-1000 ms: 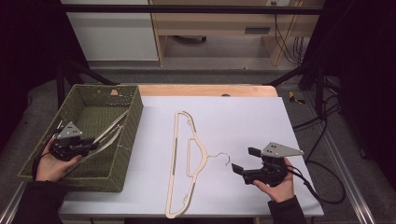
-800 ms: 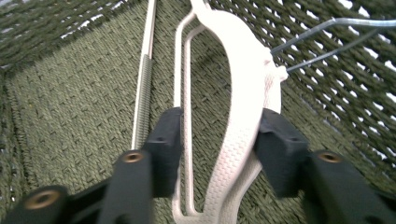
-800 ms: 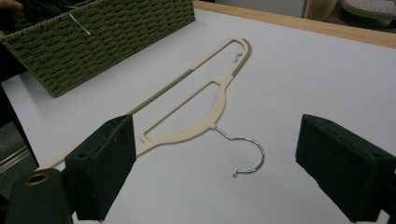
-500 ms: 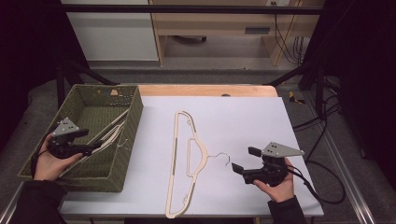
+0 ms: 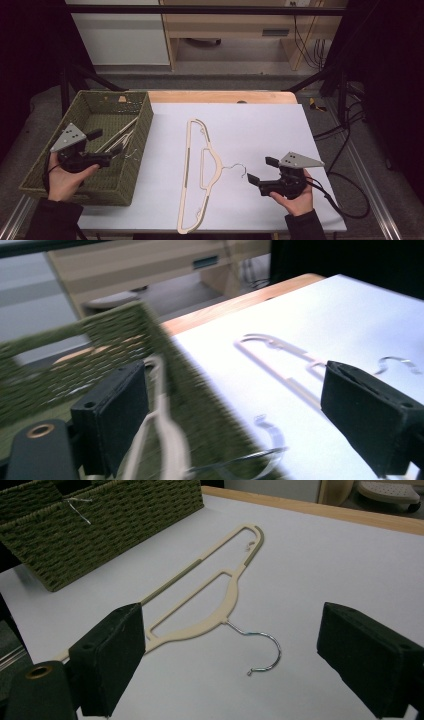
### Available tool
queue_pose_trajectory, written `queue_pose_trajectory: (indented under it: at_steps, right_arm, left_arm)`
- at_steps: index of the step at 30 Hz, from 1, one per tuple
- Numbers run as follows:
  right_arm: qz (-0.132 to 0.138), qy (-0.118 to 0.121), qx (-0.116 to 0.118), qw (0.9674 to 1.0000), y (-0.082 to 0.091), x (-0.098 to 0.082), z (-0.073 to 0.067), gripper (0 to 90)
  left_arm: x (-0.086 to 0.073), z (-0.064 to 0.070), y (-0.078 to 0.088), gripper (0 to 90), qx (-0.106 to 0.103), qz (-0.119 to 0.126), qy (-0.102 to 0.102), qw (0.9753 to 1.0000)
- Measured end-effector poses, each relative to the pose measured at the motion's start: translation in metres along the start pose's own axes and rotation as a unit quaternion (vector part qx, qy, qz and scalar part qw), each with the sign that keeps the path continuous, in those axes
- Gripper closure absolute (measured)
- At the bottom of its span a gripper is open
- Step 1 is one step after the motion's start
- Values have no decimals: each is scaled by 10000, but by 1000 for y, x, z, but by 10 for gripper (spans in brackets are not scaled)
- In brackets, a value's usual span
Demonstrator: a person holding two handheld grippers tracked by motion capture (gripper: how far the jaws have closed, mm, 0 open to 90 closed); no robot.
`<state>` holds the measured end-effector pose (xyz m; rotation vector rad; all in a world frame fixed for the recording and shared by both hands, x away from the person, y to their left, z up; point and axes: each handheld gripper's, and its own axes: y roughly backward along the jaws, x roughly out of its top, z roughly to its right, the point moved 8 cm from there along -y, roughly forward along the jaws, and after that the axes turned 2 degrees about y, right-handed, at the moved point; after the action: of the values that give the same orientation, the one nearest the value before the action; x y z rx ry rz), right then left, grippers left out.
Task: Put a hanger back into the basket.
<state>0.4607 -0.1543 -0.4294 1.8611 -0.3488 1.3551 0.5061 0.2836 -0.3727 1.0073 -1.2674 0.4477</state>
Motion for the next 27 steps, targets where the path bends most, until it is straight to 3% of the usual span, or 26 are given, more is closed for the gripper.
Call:
queue_pose_trajectory:
  at_steps: [5,11,14,16,20,27]
  right_arm:
    - [-56,27,24,10000,-2,-2,-1,126]
    - [-74,13,6,10000,-4,-4,-4,117]
    - [-164,86,65,9998,-6,-6,-8,107]
    - [-203,144,36,9997,-7,-7,-11,103]
    - [-257,228,86,9994,-13,-6,-20,91]
    - [-508,310,276,9978,-37,-15,-46,90]
  left_arm:
    - [7,37,-5,81,-299,186,-32,9994]
    - [3,86,-20,61,-722,149,-165,9971]
    - [-1,100,-25,55,-895,173,-111,9958]
    - [-4,106,-29,55,-952,240,-22,9952]
    - [-12,114,-34,55,-1009,170,-43,9947]
    - [-23,119,-34,60,-997,91,-62,9950]
